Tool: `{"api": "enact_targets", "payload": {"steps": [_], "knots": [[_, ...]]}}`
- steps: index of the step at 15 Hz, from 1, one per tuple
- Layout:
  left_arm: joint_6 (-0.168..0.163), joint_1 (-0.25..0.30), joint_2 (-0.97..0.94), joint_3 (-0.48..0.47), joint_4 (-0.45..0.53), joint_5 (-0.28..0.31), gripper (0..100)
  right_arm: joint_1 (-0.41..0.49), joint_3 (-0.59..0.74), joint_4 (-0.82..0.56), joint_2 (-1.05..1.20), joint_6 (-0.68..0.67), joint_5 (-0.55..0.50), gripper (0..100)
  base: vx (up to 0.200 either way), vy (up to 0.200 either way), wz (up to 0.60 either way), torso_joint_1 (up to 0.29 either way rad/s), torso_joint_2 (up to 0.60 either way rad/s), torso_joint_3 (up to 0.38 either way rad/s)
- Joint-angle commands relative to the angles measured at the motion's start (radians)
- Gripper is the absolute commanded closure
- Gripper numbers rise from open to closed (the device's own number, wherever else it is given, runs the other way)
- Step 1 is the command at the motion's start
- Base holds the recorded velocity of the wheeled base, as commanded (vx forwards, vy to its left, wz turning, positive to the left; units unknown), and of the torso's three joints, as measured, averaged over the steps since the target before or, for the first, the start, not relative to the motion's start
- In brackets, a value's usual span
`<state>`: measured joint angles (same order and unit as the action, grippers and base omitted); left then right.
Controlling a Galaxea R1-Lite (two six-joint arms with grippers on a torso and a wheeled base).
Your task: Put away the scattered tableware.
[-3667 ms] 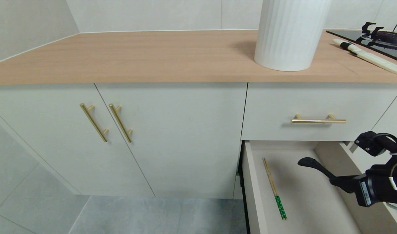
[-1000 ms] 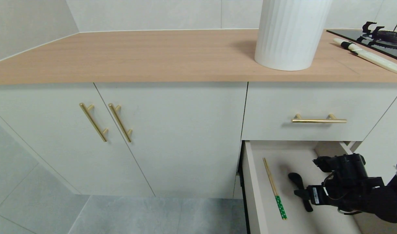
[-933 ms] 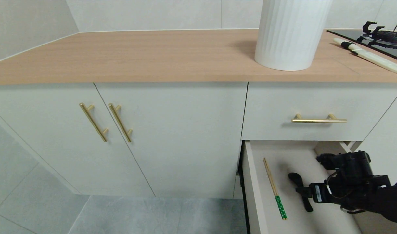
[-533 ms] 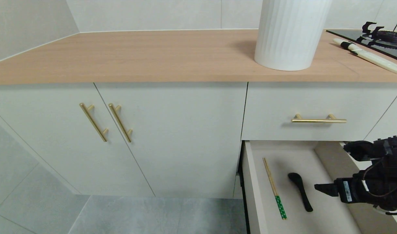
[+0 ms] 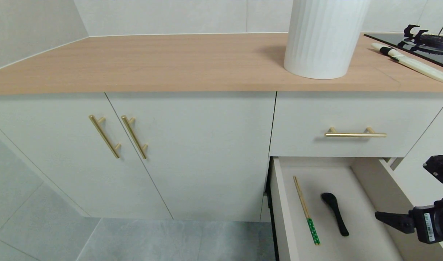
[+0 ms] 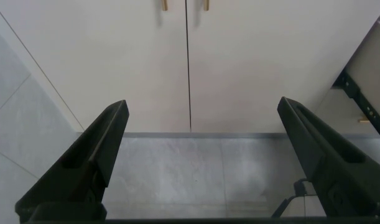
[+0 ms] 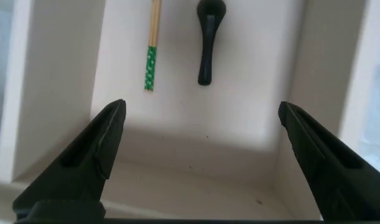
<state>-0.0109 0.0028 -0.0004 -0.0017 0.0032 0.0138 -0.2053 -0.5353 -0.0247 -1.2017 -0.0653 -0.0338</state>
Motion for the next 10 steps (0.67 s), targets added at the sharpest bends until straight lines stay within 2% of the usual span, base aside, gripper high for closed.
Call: {"api": "enact_targets", "payload": {"steps": [1, 8, 10], "knots": [[0.000, 0.000, 0.000, 0.000, 0.000, 0.000, 0, -0.006, -0.008, -0.034, 0.096, 0.021, -0.001, 0, 0.000, 0.000, 0.00, 0.000, 0.00, 0.000], [0.000, 0.000, 0.000, 0.000, 0.000, 0.000, 0, -0.022, 0.001, -0.116, 0.123, 0.088, 0.008, 0, -0.200, 0.000, 0.00, 0.002, 0.00, 0.004], [0.000, 0.000, 0.000, 0.000, 0.000, 0.000, 0, -0.078, 0.001, -0.164, 0.103, 0.087, 0.009, 0, 0.000, 0.000, 0.00, 0.000, 0.00, 0.000]]}}
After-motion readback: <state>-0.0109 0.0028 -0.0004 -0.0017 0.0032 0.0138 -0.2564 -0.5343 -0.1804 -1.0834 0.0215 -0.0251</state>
